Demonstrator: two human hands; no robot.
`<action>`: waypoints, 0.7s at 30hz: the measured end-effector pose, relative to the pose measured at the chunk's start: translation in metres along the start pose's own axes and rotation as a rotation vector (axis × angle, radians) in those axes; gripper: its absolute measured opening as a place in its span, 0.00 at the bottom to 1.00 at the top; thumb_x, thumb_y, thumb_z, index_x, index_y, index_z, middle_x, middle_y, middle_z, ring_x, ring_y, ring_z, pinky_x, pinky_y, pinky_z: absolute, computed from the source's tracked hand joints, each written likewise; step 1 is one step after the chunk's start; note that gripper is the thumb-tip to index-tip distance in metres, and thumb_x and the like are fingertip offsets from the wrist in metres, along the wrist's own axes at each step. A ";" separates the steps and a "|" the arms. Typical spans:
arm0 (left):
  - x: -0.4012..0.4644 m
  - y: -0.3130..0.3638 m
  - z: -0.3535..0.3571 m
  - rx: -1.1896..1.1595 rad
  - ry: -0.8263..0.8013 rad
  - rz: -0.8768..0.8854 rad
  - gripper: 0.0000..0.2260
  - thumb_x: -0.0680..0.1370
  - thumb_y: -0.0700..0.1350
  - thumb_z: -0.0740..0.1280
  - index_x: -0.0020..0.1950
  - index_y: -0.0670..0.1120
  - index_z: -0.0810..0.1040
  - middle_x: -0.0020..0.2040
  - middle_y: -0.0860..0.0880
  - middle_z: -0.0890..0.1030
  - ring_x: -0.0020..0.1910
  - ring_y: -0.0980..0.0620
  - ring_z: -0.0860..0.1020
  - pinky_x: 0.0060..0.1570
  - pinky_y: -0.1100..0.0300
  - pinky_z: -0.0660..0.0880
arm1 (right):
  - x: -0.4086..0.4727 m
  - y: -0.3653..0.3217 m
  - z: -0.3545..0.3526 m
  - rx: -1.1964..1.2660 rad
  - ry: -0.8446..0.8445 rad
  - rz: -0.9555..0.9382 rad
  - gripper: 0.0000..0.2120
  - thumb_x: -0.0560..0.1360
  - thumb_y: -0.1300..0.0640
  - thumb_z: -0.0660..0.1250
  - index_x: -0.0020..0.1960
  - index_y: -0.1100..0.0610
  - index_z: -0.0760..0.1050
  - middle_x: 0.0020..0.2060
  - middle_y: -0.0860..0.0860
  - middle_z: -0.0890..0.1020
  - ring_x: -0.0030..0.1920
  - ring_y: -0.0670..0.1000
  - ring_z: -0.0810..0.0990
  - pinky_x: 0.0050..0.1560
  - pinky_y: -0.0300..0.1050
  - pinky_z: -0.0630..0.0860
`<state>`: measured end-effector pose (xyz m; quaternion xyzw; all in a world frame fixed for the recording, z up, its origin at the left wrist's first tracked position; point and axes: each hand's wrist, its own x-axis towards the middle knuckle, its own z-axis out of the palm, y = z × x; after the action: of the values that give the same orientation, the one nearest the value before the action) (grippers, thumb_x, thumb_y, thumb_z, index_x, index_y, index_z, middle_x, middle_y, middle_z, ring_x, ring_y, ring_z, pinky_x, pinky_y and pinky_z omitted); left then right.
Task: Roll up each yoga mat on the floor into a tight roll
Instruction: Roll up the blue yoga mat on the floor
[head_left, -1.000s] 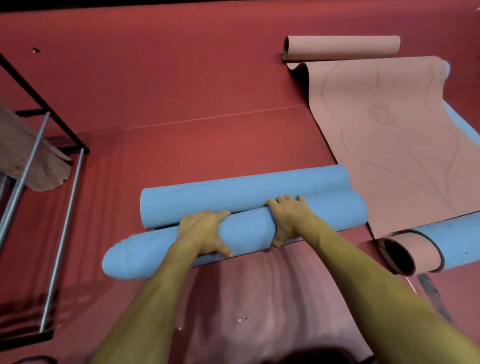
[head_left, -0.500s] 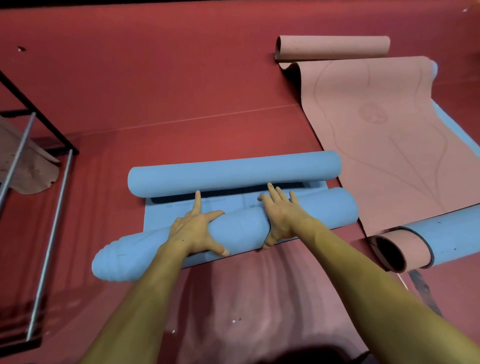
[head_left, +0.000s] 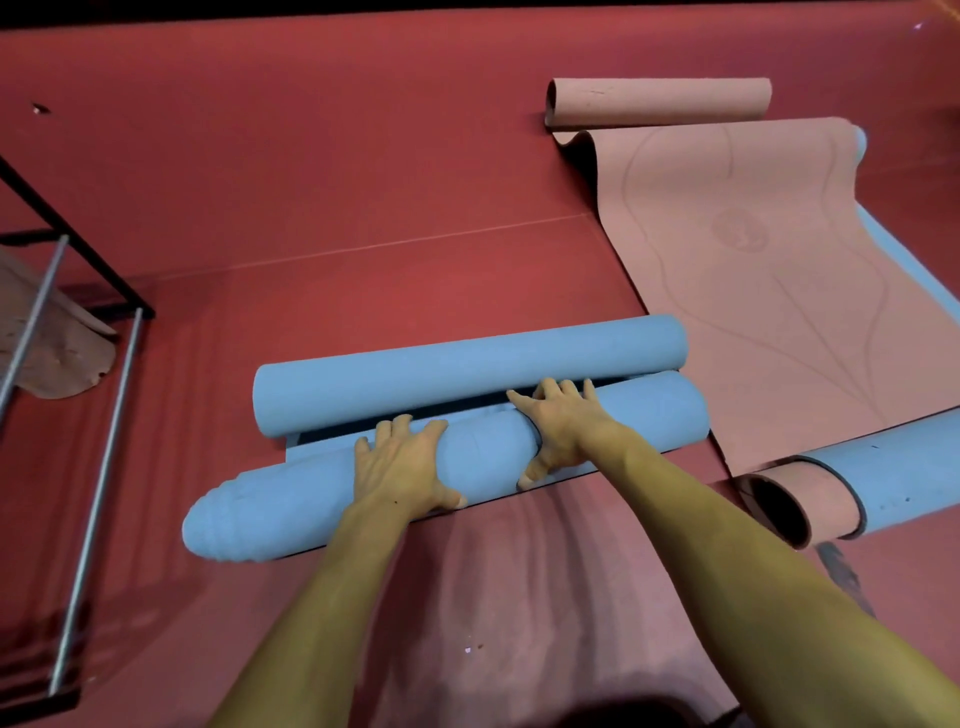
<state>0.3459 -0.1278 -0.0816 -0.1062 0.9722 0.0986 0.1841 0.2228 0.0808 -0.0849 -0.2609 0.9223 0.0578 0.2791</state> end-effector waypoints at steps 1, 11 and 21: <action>0.001 0.001 0.002 0.030 -0.017 -0.026 0.53 0.61 0.71 0.77 0.81 0.63 0.57 0.79 0.45 0.61 0.76 0.43 0.60 0.75 0.41 0.57 | 0.000 0.002 -0.002 0.023 0.009 -0.009 0.67 0.58 0.26 0.78 0.84 0.44 0.44 0.72 0.54 0.66 0.74 0.60 0.63 0.78 0.72 0.46; 0.016 -0.007 0.005 0.092 -0.008 -0.021 0.59 0.58 0.74 0.77 0.82 0.65 0.51 0.69 0.46 0.72 0.67 0.42 0.71 0.71 0.45 0.65 | 0.001 -0.007 -0.001 0.020 0.026 -0.003 0.60 0.63 0.28 0.73 0.83 0.37 0.42 0.83 0.61 0.49 0.82 0.63 0.44 0.75 0.77 0.36; 0.022 -0.016 0.007 0.003 0.065 -0.043 0.48 0.54 0.74 0.78 0.70 0.61 0.67 0.66 0.48 0.71 0.67 0.43 0.68 0.71 0.43 0.62 | 0.006 -0.012 0.013 -0.014 0.168 -0.007 0.69 0.56 0.33 0.83 0.83 0.47 0.45 0.80 0.59 0.51 0.80 0.64 0.54 0.74 0.80 0.42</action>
<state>0.3327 -0.1455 -0.0991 -0.1297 0.9753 0.0896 0.1549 0.2312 0.0711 -0.0986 -0.2702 0.9411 0.0414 0.1992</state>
